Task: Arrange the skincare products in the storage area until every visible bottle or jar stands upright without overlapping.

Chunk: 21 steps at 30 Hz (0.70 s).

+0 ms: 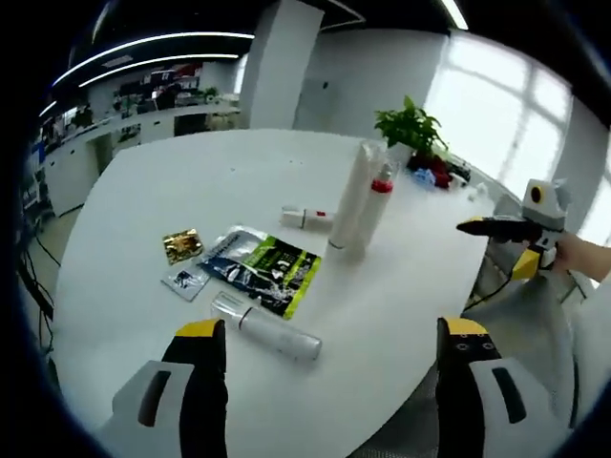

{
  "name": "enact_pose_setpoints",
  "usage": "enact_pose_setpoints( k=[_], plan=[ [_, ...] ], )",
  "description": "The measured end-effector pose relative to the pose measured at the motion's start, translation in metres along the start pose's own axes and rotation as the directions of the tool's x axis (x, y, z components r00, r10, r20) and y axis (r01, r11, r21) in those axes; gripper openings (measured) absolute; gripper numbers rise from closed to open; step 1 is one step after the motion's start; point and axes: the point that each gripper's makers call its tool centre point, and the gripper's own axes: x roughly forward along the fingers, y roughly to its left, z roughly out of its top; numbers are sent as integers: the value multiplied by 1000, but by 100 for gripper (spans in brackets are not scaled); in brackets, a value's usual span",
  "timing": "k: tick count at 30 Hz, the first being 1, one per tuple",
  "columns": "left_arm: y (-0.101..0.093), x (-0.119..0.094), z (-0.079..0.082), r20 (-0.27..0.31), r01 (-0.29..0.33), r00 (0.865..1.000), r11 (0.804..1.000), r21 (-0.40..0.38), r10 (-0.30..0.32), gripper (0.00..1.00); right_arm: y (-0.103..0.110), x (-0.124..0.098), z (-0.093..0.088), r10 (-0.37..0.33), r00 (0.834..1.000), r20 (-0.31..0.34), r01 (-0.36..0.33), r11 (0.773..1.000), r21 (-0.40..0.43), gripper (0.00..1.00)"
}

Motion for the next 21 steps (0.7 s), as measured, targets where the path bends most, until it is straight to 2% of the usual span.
enact_pose_setpoints(
  k=[5,14,21],
  plan=[
    [5,-9,-11,-12,-31,999,1000,-4,31,90,0,-3,-2,-3,1000,-3,3,1000,0,92],
    [11,-17,-12,-4,-64,998,998,-17,64,90,1,-4,-4,-5,1000,-5,5,1000,11,92],
    [8,-18,-10,-4,-64,998,998,-9,64,91,1,-4,-4,-4,1000,-7,4,1000,12,92]
  ],
)
